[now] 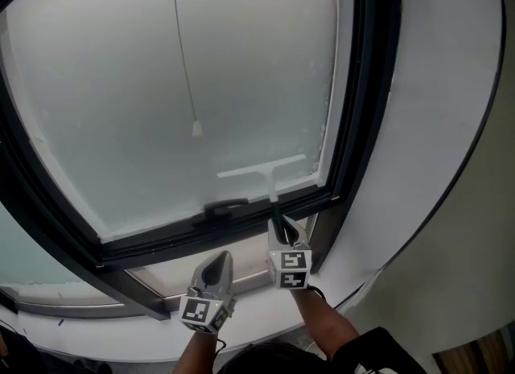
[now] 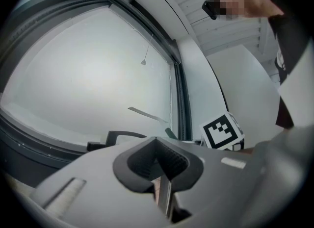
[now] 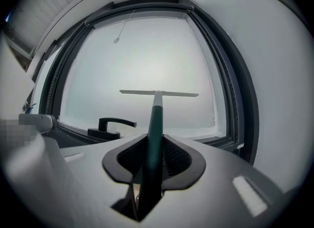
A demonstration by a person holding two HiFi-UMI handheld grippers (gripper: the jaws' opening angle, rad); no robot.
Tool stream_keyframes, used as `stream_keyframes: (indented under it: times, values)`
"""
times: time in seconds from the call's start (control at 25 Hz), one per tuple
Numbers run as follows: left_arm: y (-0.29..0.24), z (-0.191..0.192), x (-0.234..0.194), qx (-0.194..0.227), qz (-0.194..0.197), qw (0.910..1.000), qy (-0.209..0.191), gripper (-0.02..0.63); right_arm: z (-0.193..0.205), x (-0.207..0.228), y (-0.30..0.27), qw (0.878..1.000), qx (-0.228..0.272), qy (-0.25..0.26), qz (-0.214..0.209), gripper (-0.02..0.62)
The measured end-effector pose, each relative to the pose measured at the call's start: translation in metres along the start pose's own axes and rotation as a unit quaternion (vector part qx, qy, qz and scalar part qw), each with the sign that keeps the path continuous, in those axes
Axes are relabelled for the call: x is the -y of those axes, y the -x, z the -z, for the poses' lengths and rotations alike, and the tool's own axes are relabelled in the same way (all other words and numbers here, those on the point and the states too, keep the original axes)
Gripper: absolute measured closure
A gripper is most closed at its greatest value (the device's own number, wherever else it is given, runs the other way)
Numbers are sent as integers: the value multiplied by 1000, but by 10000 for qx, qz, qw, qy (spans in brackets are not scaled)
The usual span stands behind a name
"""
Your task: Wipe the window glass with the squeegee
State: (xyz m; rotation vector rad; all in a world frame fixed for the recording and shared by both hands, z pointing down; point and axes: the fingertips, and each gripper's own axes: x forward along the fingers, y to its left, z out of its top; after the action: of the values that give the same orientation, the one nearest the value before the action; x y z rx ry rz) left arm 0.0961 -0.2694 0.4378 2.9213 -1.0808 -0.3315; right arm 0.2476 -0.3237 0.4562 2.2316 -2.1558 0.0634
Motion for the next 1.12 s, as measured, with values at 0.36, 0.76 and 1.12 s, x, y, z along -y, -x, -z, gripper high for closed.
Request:
stream_keyframes:
  times: [0.36, 0.76, 1.12]
  values:
    - [-2, 10, 1, -106, 4, 9999, 23, 607, 18, -5, 3, 9997, -192, -109, -95, 500]
    - [-7, 13, 0, -114, 60, 9999, -30, 607, 41, -3, 3, 9992, -393, 0, -101, 500]
    - [-15, 17, 6, -117, 354, 9992, 119, 607, 11, 10, 16, 9997, 4, 227, 117, 500]
